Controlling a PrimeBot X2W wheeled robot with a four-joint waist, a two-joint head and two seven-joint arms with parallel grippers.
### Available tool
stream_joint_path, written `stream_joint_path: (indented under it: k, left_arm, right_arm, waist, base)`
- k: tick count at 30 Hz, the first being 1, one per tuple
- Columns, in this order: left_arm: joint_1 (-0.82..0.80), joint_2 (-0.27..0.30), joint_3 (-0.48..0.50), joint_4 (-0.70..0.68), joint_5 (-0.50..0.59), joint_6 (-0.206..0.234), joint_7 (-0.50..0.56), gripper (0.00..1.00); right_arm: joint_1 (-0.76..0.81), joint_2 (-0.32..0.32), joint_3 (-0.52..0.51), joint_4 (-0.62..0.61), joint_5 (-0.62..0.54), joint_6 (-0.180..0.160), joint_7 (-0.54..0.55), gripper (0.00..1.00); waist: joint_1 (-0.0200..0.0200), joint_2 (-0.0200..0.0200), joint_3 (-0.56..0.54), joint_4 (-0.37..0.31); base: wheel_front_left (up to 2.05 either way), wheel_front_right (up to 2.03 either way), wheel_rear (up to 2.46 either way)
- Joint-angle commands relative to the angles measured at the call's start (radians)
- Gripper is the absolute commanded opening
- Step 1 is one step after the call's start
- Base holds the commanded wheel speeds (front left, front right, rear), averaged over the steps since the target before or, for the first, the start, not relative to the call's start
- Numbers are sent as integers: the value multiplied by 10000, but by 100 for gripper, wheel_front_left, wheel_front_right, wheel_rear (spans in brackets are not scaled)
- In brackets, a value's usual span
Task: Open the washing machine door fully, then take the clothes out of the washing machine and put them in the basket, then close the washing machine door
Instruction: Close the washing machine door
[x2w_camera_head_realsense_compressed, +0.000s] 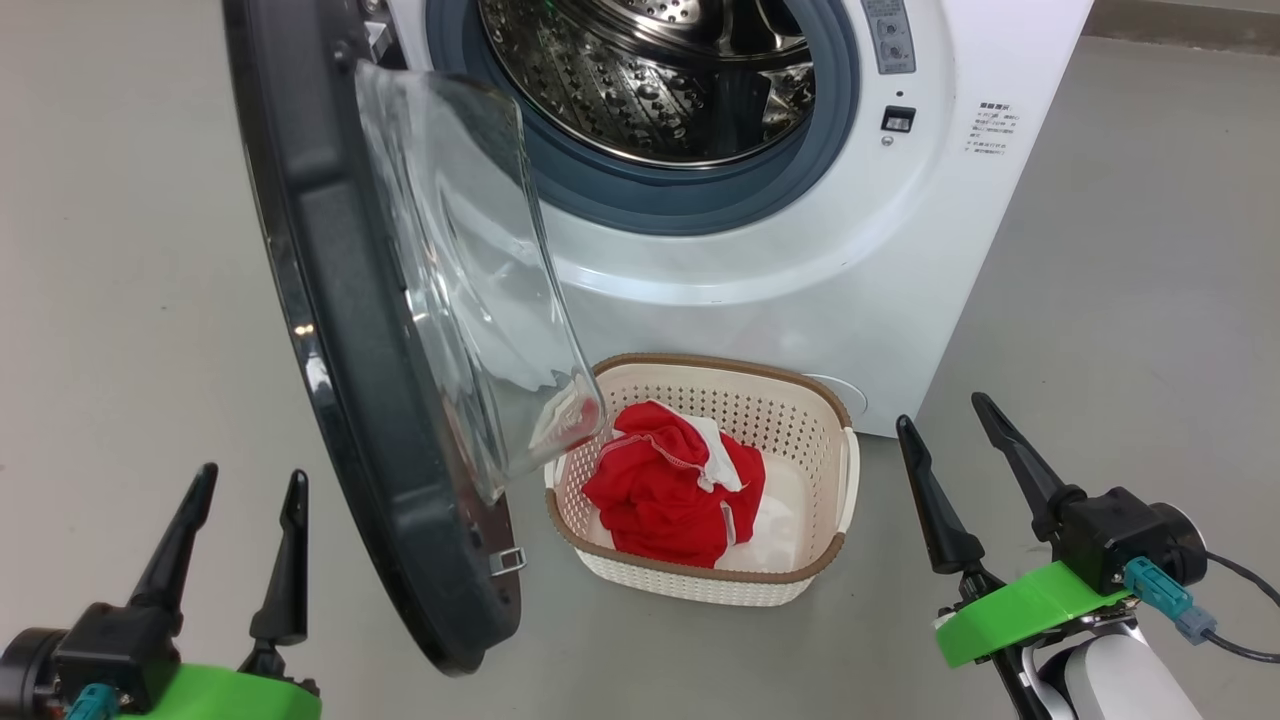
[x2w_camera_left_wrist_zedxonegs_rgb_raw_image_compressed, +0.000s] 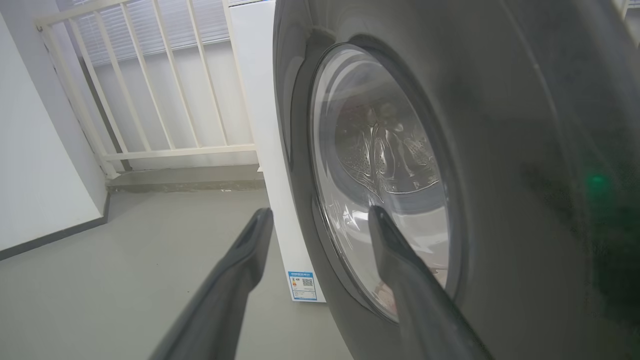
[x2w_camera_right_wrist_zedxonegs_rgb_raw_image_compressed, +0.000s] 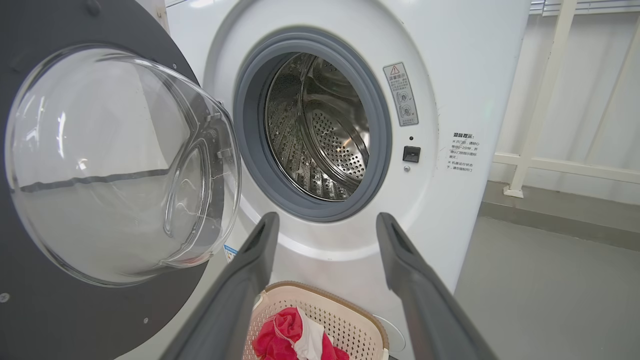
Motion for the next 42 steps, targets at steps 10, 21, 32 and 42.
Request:
stream_joint_path:
  k: [10, 21, 32, 42]
  left_arm:
    - [-293, 136, 290, -126, -649, -55, -89, 0]
    - [-1703, -66, 1129, -134, -7074, -55, 855, 0]
    - [-2494, -208, 2117, -762, -12808, 1513, 5222, 0]
    - [-1968, -395, 2288, -2498, -14975, 3383, 7326, 0]
  right_arm:
    - [-225, 37, 221, -192, 122, 62, -63, 100]
    - [-109, 42, 277, -159, 134, 62, -63, 100]
    - [-37, 47, 307, -163, 154, 62, -63, 100]
    - [-48, 50, 286, -171, 122, 62, -63, 100]
  waist:
    - [0, 0, -77, 41]
    - [0, 0, -238, 18]
    - [0, 0, -251, -166]
    - [0, 0, -90, -280]
  base:
    - [0, 0, 0]
    - [0, 0, 0]
    - [0, 0, 0]
    - [0, 0, 0]
